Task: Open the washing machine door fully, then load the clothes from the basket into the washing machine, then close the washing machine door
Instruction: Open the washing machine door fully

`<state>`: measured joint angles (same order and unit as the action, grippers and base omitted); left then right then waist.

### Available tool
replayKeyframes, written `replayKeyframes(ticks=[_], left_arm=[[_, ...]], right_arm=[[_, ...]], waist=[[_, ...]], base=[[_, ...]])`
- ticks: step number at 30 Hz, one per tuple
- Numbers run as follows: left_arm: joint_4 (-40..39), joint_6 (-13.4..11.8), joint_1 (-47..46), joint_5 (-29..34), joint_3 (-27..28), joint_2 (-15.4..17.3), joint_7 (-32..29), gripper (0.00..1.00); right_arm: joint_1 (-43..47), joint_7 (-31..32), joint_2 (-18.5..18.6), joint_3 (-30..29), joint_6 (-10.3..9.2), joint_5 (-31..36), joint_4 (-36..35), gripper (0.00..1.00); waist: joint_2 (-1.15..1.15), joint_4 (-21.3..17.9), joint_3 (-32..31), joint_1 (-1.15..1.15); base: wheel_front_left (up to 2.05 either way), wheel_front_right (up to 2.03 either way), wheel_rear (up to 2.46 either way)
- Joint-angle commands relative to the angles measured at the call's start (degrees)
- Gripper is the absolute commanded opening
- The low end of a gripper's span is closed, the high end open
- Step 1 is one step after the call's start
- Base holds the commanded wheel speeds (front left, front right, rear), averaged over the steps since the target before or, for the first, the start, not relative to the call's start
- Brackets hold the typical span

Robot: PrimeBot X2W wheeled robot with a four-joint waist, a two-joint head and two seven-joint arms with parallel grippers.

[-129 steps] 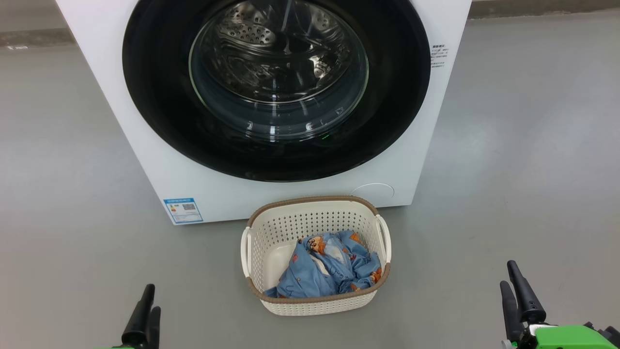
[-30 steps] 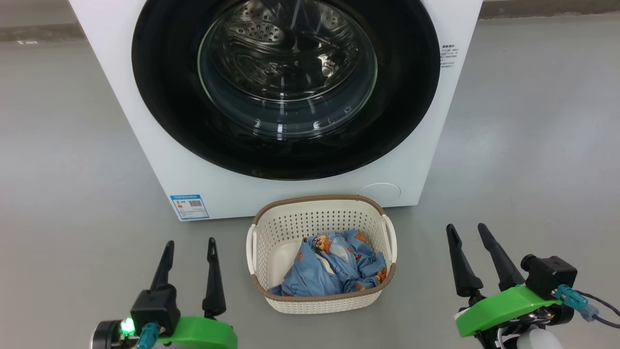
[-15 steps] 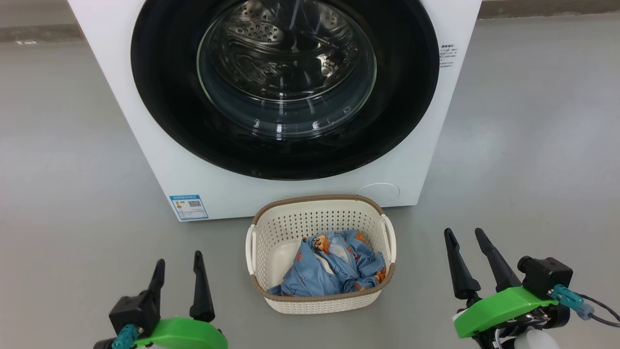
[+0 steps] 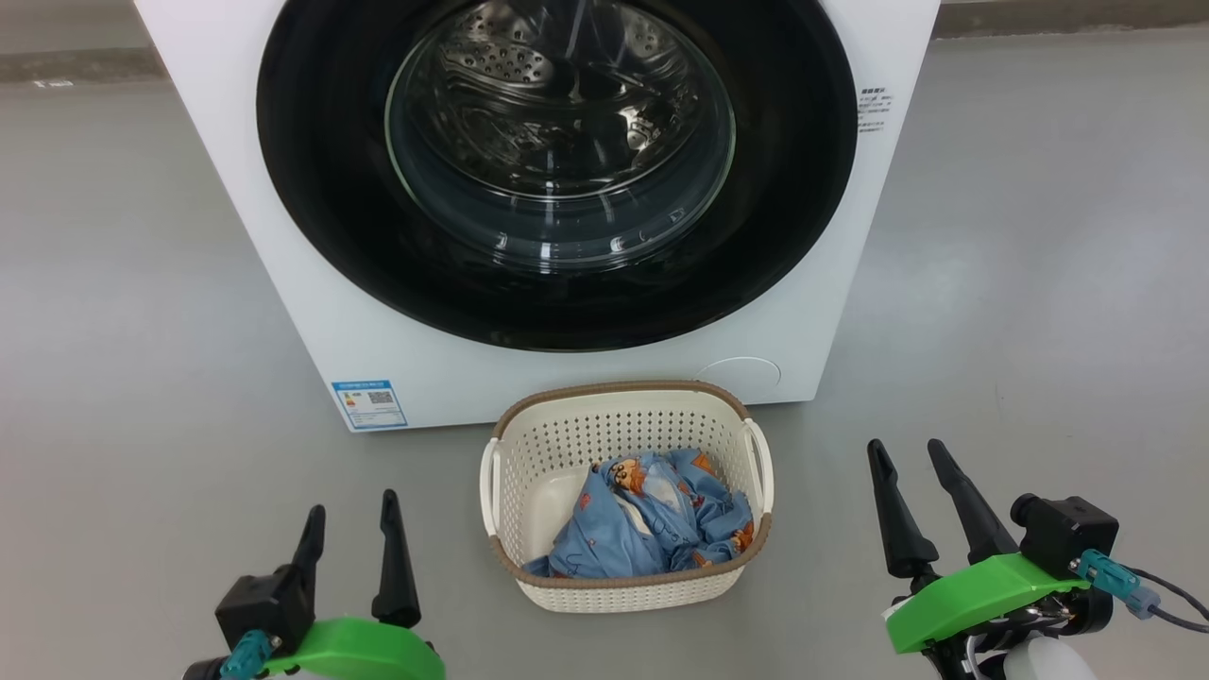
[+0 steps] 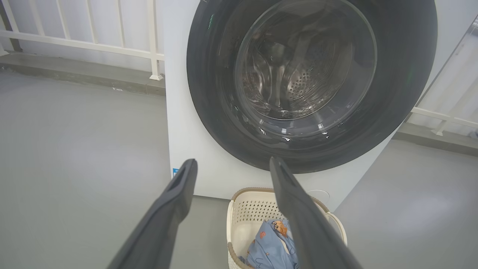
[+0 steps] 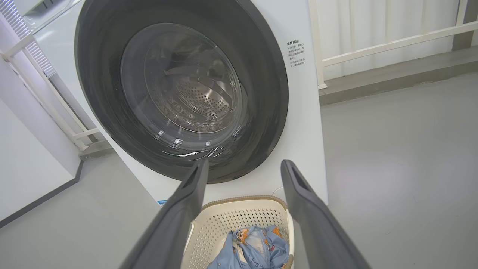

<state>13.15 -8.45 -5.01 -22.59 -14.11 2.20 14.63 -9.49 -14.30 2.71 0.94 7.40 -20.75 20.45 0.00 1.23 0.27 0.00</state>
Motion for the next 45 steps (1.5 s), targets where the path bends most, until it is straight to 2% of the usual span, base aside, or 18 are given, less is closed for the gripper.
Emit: replayKeyframes(ticks=[1, 29, 38, 45], left_arm=[[-1.03, 0.03, -2.39, -0.1, 1.95, 0.67, 0.37, 1.0], [0.09, -0.02, -2.48, 0.55, 2.05, 0.67, 0.37, 1.0], [-0.02, 1.55, -2.18, -0.54, 1.56, 0.67, 0.37, 1.0], [-0.06, 1.35, -2.02, 0.92, 1.37, 0.67, 0.37, 1.0]], right_arm=[[-1.99, -0.7, 0.17, 1.25, 0.09, 0.35, -1.39, 1.0], [-2.21, -0.7, 0.17, 1.37, 0.09, 1.56, -0.44, 1.0], [-2.19, -0.7, 0.17, 1.63, 0.09, 1.61, -0.49, 1.0], [-2.14, -0.7, 0.17, 1.43, 0.09, 1.65, -0.5, 1.0]], waist=[[0.0, 0.02, -0.03, 0.0], [0.0, -0.17, -0.74, 0.0], [0.0, -0.12, -0.91, 0.0], [0.0, -0.04, -0.93, 0.0]], base=[[0.0, 0.0, 0.0], [0.0, 0.0, 0.0], [0.02, 0.0, -0.02], [0.41, 0.36, -0.77]])
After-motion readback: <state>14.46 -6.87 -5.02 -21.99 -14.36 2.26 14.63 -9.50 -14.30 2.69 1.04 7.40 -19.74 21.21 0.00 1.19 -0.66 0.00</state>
